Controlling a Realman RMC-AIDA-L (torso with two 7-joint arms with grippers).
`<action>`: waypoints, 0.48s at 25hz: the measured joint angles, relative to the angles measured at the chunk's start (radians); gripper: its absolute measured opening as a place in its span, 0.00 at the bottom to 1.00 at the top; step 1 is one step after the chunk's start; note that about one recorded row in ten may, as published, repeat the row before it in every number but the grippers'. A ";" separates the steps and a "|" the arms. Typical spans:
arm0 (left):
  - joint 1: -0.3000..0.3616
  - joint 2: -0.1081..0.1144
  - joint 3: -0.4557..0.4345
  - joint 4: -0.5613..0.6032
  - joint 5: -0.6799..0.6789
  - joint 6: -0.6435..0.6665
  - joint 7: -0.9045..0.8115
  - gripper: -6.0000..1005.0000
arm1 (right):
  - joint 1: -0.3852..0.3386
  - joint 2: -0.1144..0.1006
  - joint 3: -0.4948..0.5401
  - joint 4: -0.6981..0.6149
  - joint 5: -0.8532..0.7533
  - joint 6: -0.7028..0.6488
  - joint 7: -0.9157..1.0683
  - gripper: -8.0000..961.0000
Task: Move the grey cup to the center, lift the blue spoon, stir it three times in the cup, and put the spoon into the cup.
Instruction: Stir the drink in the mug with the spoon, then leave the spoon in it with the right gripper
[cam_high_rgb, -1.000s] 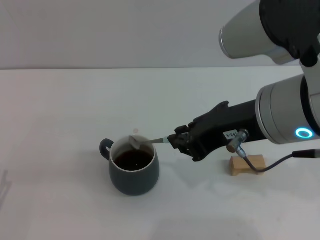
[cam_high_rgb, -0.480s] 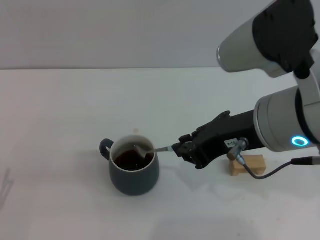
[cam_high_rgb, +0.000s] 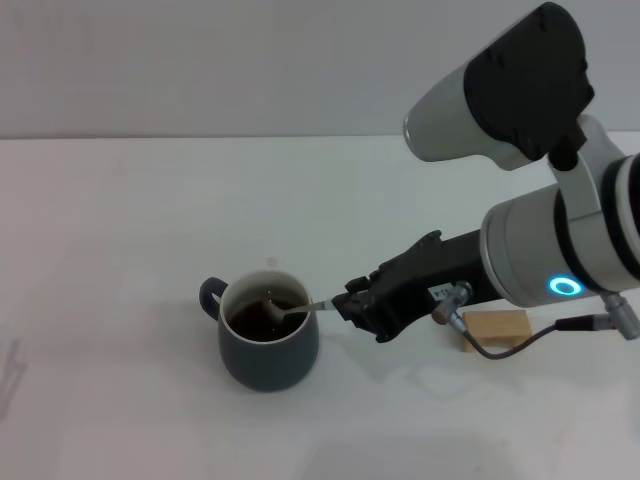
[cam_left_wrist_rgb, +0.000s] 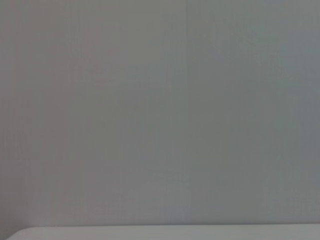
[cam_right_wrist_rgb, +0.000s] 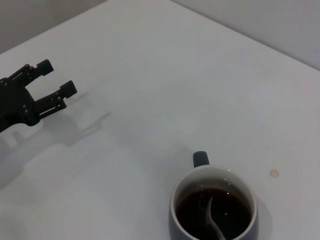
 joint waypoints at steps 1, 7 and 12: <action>0.001 0.000 0.000 0.000 0.000 0.000 0.000 0.86 | 0.002 0.000 -0.001 -0.008 0.000 -0.007 -0.002 0.15; 0.002 0.000 0.000 0.000 0.000 0.003 0.000 0.86 | 0.017 0.001 -0.020 -0.050 0.002 -0.050 -0.009 0.15; 0.002 0.001 0.000 0.000 0.001 0.010 0.001 0.86 | 0.037 0.001 -0.046 -0.091 0.000 -0.080 -0.010 0.15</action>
